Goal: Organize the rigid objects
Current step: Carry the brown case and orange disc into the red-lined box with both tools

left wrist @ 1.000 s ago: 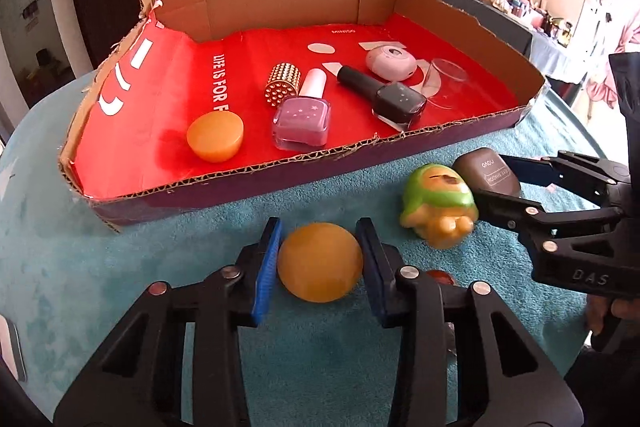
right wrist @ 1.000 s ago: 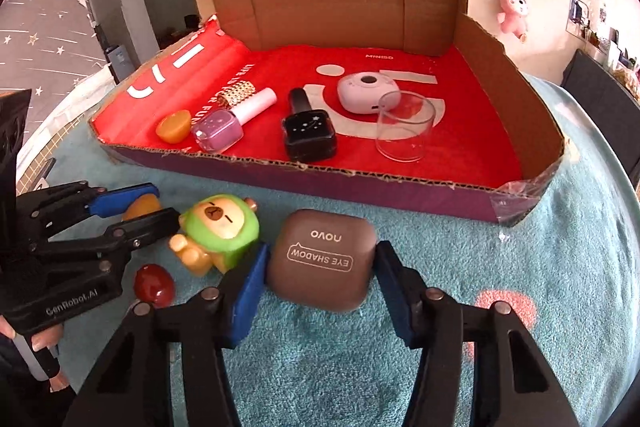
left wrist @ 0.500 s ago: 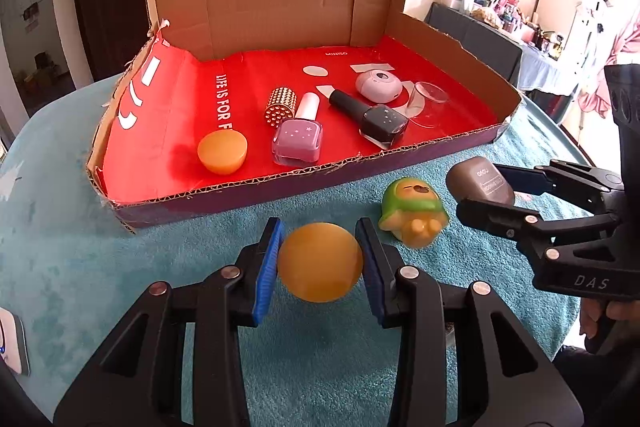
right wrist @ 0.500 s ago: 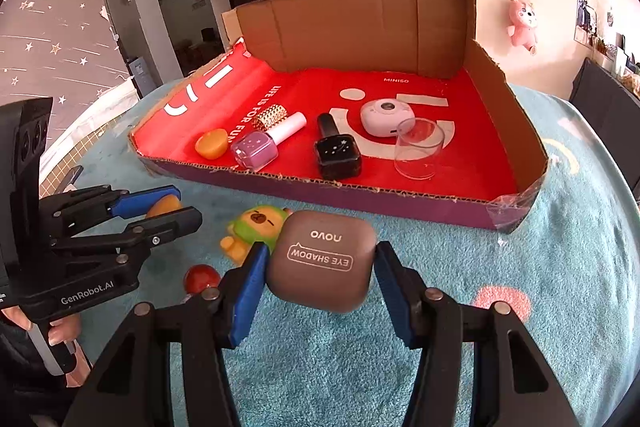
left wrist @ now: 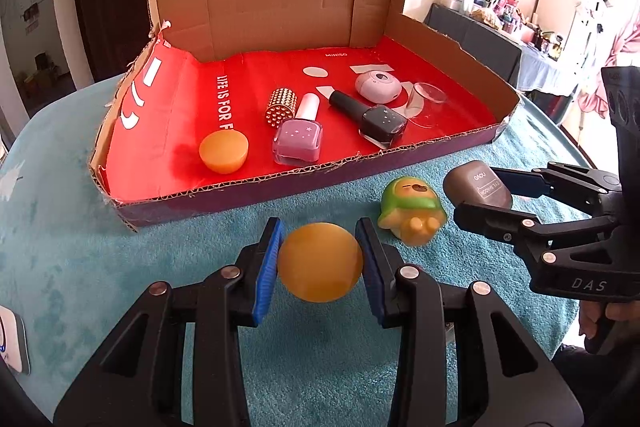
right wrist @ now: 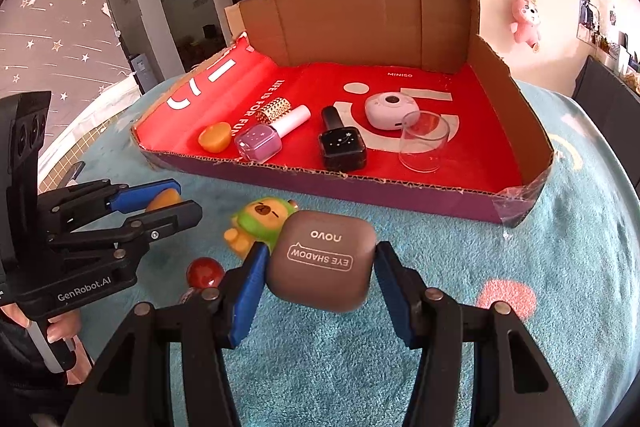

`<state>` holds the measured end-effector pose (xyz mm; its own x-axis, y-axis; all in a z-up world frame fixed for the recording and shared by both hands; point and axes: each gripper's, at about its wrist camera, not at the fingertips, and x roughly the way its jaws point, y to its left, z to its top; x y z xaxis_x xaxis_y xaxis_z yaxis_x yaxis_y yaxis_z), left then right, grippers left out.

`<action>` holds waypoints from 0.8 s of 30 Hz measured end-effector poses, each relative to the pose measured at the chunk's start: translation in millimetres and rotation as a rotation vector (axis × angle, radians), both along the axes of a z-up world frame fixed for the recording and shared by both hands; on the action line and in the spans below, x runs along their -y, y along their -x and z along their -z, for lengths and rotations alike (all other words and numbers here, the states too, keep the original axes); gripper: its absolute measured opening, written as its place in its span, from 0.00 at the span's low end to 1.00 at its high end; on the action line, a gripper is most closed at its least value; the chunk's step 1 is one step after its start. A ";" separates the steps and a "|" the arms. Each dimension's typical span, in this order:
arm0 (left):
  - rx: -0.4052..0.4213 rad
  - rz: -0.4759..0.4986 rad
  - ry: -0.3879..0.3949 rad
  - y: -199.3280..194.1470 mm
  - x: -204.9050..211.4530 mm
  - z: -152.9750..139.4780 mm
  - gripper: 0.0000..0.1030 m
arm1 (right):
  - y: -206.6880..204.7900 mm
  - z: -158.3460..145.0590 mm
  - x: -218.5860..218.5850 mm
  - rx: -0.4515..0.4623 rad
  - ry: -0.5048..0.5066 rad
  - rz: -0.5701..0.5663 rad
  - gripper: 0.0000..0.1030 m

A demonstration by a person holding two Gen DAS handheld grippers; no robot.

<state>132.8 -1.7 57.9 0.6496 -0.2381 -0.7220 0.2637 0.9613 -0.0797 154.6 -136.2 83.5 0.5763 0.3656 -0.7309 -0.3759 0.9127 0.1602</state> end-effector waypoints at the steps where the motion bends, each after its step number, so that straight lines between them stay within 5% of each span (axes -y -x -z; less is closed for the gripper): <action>1: 0.000 0.000 0.000 0.6 0.0 -0.2 0.34 | 0.0 -0.1 -0.1 0.000 0.000 -0.001 0.56; 12: 0.024 0.002 0.007 2.8 -1.8 -12.4 0.34 | 1.1 -5.3 -0.9 0.011 -0.003 -0.008 0.56; 24: 0.138 -0.002 0.014 3.8 -8.9 -57.6 0.34 | -3.6 -50.3 -1.1 0.110 -0.001 -0.031 0.56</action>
